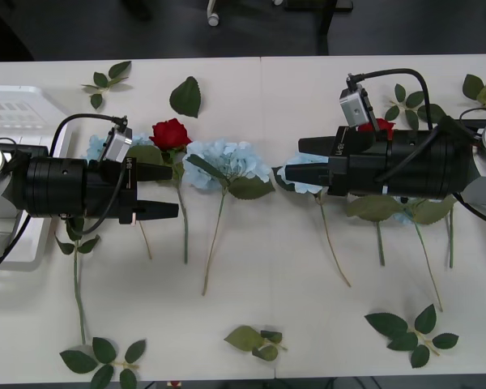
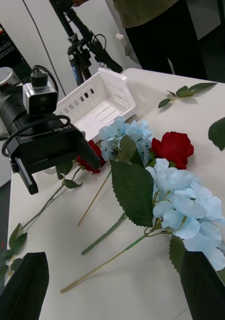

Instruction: Place the red flowers into the right box and the blue flowers into the left box. If a person shows an open palm, hand one flower to the person first, then continue sorting.

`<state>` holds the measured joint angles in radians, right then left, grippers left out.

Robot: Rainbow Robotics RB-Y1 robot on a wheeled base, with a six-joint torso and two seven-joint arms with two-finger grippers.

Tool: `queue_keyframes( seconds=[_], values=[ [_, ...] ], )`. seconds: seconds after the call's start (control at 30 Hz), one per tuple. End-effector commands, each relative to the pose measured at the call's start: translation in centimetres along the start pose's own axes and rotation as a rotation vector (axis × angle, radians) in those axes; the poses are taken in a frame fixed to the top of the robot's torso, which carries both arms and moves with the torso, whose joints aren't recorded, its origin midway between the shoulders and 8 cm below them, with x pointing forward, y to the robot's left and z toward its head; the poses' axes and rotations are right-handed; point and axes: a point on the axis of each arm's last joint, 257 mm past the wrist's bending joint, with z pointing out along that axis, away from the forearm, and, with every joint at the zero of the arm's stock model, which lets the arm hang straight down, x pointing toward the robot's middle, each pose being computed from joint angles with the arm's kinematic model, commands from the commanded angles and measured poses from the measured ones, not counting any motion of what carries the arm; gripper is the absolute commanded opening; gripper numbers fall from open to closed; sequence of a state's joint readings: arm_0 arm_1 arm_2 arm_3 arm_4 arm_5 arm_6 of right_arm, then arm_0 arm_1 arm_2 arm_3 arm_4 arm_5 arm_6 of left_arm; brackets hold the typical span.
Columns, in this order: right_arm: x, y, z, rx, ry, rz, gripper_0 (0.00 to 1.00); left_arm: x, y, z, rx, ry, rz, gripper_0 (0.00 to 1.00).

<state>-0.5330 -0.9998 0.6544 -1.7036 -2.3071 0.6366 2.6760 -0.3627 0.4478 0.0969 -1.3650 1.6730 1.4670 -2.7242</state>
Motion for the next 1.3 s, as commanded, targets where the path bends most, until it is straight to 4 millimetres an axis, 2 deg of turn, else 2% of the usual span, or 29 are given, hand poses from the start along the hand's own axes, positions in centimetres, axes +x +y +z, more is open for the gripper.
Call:
queue_keyframes(
  seconds=[0.03, 0.2, 0.33, 0.37, 0.4, 0.57, 0.7, 0.8, 0.9, 1.0, 1.07, 1.13, 1.2, 1.23, 1.3],
  values=[
    [-1.4, -0.8, -0.9, 0.021, 0.006, -0.063, 0.77, 5.4, -2.0, 1.7, 0.024, 0.007, -0.156, 1.0],
    [-1.4, -0.8, -0.9, 0.021, 0.006, -0.063, 0.77, 5.0, -1.7, 1.7, 0.05, -0.107, -0.282, 1.0],
    [-1.4, -0.8, -0.9, 0.021, 0.006, -0.063, 0.76, 4.8, -2.0, 1.9, 0.088, -0.024, -0.217, 1.0],
    [2.8, -0.5, -0.4, 0.016, 0.039, 0.019, 0.77, 4.5, -1.9, 1.9, 0.089, -0.015, -0.202, 1.0],
    [3.0, -0.6, -0.3, 0.019, 0.031, 0.039, 0.77, 3.9, -1.6, 1.7, 0.088, 0.011, -0.167, 1.0],
    [0.4, -1.9, -0.9, 0.052, -0.014, 0.052, 0.76, 2.3, -0.8, 0.1, 0.068, 0.193, 0.029, 1.0],
    [-1.3, -3.8, -2.3, 0.079, 0.003, 0.044, 0.76, 0.6, -0.3, -3.3, -0.069, 0.425, -0.132, 1.0],
    [-2.3, -4.8, -4.0, 0.072, 0.059, 0.143, 0.76, -0.8, -0.5, -6.6, -0.214, 0.599, -0.265, 1.0],
    [-2.2, -6.1, -6.3, 0.087, 0.151, 0.242, 0.77, -1.5, -1.2, -9.3, -0.364, 0.731, -0.425, 1.0],
    [-0.9, -7.3, -9.2, 0.121, 0.269, 0.364, 0.77, -1.1, -1.7, -11.7, -0.515, 0.819, -0.608, 1.0],
    [0.2, -7.8, -11.1, 0.153, 0.347, 0.422, 0.77, -1.4, -0.8, -12.1, -0.602, 0.791, -0.697, 1.0],
    [1.1, -8.7, -13.0, 0.205, 0.413, 0.459, 0.76, -1.0, -0.1, -12.9, -0.685, 0.771, -0.781, 1.0],
    [1.9, -10.5, -16.0, 0.3, 0.486, 0.473, 0.77, 0.4, 0.5, -14.4, -0.779, 0.756, -0.886, 1.0],
    [2.1, -10.9, -16.8, 0.327, 0.502, 0.476, 0.76, 0.9, 0.6, -14.9, -0.804, 0.755, -0.917, 1.0],
    [2.8, -13.0, -19.9, 0.434, 0.556, 0.474, 0.77, 3.1, 0.9, -17.4, -0.906, 0.758, -1.015, 1.0]
  ],
)
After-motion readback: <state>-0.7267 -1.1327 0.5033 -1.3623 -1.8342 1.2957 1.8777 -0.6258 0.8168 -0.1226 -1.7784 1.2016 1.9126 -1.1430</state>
